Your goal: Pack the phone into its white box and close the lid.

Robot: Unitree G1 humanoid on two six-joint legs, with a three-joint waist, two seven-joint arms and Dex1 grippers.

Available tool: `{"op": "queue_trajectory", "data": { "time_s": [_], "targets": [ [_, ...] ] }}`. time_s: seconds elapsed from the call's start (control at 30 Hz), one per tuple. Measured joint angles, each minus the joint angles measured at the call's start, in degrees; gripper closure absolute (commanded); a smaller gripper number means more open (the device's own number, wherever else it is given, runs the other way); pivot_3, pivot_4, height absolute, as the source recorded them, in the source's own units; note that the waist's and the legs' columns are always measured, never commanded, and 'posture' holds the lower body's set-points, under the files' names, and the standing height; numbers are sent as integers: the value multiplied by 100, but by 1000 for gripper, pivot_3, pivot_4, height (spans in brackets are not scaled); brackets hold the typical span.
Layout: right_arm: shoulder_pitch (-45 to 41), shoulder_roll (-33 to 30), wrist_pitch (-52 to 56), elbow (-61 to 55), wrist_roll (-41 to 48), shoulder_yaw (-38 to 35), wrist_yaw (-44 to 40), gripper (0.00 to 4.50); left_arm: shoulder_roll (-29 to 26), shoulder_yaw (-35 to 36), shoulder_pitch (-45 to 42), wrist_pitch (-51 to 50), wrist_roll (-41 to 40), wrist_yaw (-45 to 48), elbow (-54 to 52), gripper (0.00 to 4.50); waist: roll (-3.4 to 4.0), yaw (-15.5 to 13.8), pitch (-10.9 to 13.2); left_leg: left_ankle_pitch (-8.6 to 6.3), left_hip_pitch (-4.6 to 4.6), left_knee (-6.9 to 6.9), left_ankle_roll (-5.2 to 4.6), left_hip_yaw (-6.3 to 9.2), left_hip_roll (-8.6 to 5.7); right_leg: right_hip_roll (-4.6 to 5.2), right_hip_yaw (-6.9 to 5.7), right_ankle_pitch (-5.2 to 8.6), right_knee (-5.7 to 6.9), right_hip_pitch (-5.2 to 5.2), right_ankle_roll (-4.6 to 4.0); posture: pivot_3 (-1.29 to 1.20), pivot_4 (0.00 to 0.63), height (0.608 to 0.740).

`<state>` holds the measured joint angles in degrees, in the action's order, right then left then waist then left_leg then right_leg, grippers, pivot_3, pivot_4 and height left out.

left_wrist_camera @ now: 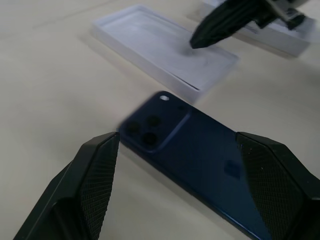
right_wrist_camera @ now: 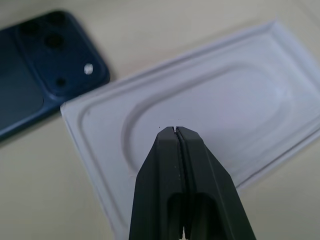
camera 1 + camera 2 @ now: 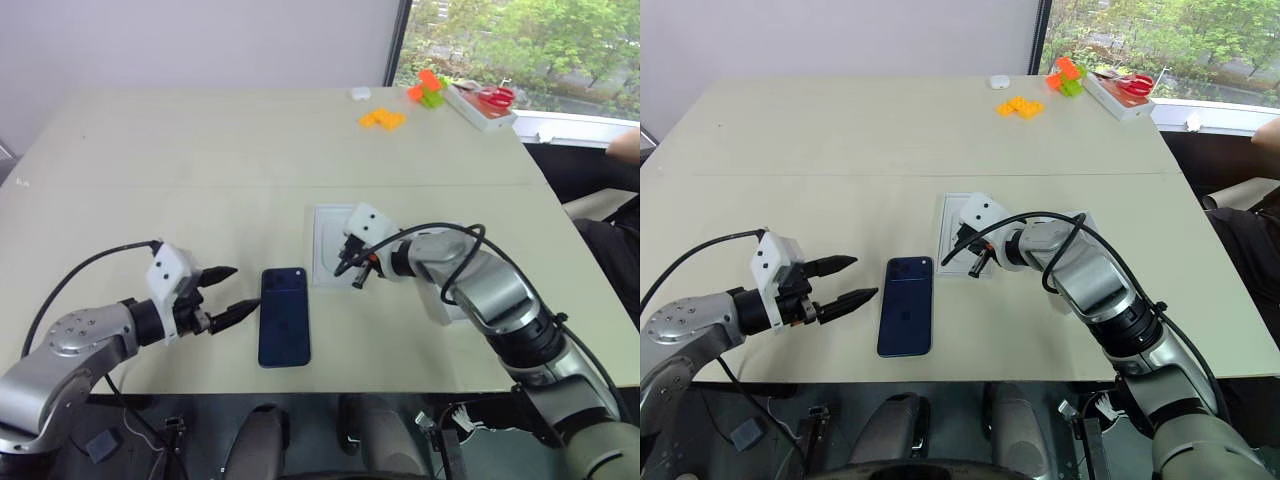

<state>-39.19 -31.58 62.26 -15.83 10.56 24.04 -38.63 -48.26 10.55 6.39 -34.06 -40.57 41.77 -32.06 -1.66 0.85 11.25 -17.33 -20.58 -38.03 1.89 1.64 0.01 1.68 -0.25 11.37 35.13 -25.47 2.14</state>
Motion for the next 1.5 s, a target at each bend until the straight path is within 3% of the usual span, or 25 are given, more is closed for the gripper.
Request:
{"op": "queue_trajectory", "data": {
  "time_s": [0.77, 1.1, 1.2, 1.4, 1.5],
  "targets": [
    [-170, 345, 91, 588, -151, 257, 166, 4453, 236, -14, 24, -23, 139, 176, -64, 569, 1, 14, 0, -2, 9, 0, -4, 2, 5, -14, -2, 0, 7, 3, 2, 0, 150, 727],
    [-316, 735, -37, 727, -115, -100, 384, 4453, 363, 122, -48, -49, 108, 135, -43, 569, 2, 32, 1, -2, 9, 0, -4, 3, 9, -19, -3, 0, 9, 1, 2, 0, 150, 727],
    [-279, 744, -372, 764, -146, -122, 409, 4453, 528, 314, -61, -108, -15, -13, 95, 569, 4, 20, 2, -2, 6, 0, -5, 3, 10, -18, -4, -1, 8, 0, 3, 0, 150, 727],
    [607, 434, -2407, -33, -38, -510, -123, 4453, 768, 1181, -156, -677, -644, -586, 568, 569, 3, 14, 1, -10, 4, 0, -18, 5, 17, -11, -3, -9, 3, 1, 34, 0, 150, 727],
    [861, 248, -2599, -324, 94, -574, -447, 4453, 777, 1364, -110, -1018, -893, -773, 634, 569, 2, 28, 1, -10, 10, 0, -19, 5, 19, -11, 1, -8, 4, 2, 32, 0, 150, 727]
  ]
}}
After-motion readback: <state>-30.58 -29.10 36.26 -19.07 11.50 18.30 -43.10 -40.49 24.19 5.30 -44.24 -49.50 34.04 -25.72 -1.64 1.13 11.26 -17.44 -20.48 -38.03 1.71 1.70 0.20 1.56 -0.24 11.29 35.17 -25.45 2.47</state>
